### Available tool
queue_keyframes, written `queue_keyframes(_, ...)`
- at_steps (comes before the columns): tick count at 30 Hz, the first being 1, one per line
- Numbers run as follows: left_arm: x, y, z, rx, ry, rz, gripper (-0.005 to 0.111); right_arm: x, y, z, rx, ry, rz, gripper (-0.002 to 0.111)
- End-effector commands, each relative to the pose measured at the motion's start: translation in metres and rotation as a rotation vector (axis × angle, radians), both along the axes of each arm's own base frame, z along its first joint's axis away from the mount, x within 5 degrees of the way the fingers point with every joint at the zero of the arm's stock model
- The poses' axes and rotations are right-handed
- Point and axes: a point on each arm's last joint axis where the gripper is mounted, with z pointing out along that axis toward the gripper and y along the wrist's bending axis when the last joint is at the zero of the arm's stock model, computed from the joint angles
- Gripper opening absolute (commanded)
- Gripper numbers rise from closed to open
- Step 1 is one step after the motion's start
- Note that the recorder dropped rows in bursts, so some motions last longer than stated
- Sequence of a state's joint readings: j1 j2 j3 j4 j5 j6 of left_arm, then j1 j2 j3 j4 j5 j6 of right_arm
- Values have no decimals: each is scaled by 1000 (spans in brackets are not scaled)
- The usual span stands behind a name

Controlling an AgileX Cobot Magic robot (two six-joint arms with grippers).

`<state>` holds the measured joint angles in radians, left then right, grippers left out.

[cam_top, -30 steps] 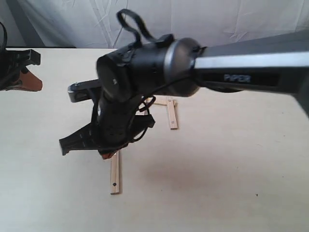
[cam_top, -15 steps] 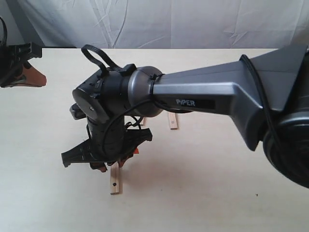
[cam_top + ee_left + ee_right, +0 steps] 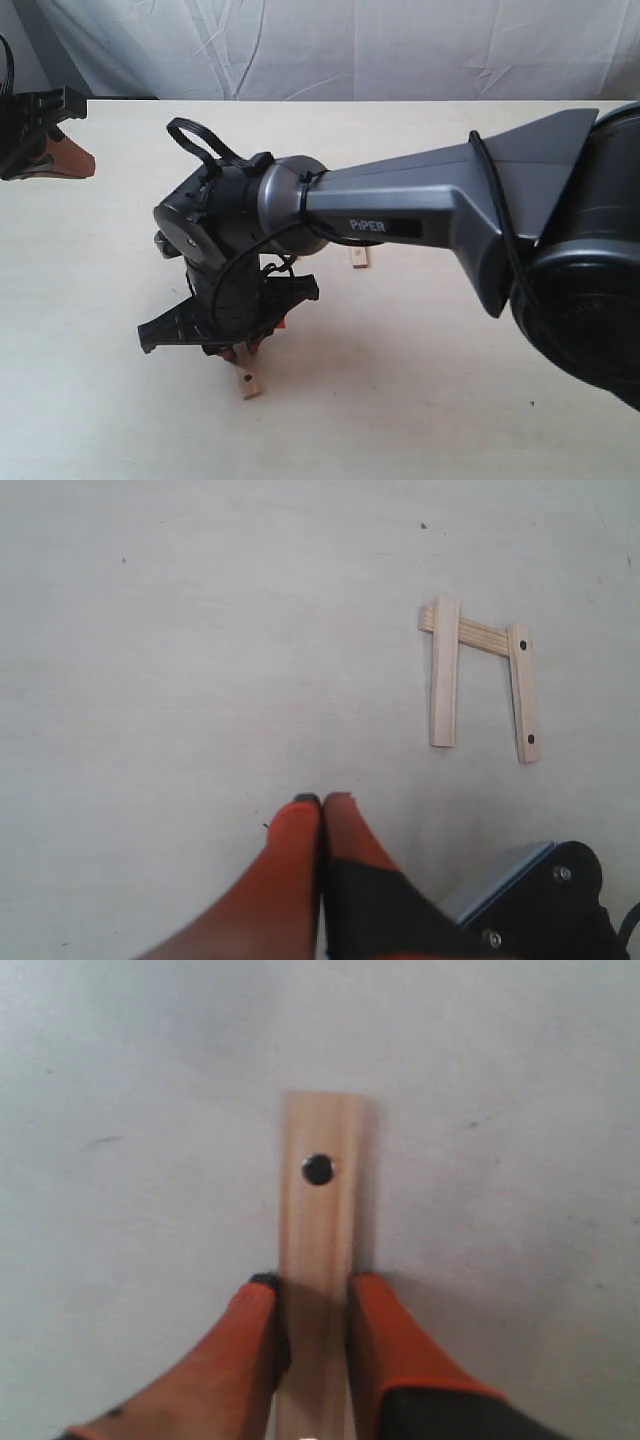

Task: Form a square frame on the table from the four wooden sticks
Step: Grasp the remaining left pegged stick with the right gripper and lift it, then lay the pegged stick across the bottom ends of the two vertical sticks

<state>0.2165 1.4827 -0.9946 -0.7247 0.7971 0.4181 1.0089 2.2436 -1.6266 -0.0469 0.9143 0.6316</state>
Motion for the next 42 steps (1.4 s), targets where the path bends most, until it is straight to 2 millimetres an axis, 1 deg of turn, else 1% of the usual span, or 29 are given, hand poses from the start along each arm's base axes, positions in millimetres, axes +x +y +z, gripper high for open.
queue_keyframes(1,0,0,4,-3,-23,11,0,1,0,4,-3,-11,12,0)
queue_keyframes(3,0,0,4,-3,-23,11,0,1,-3,10,-9,-9,18,-1)
queue_keyframes(6,0,0,4,-3,-23,11,0,8,-12,29,-19,-23,58,-1)
queue_keyframes(8,0,0,4,-3,-23,11,0,17,-22,42,-14,-35,87,-1)
queue_keyframes(11,0,0,4,-3,-23,11,0,38,-41,63,9,-75,160,-1)
queue_keyframes(12,0,0,4,-3,-23,11,0,47,-51,69,11,-90,205,-1)
queue_keyframes(15,0,0,4,-3,-23,11,0,67,-72,77,1,-117,345,-1)
queue_keyframes(19,0,0,4,-3,-23,11,0,87,-90,75,-18,-144,582,-1)
queue_keyframes(22,0,0,4,-2,-24,12,0,98,-96,70,-24,-183,686,-1)
queue_keyframes(26,0,0,4,0,-26,12,0,106,-94,58,-59,-247,825,-1)
queue_keyframes(30,1,1,3,4,-31,18,0,111,-91,41,-80,-252,906,-1)
queue_keyframes(33,1,1,3,9,-33,19,0,113,-90,27,-97,-238,922,-1)
queue_keyframes(36,1,2,3,10,-35,21,0,116,-89,21,-111,-259,934,-1)
queue_keyframes(42,1,2,3,11,-36,20,0,119,-90,20,-137,-285,953,-1)
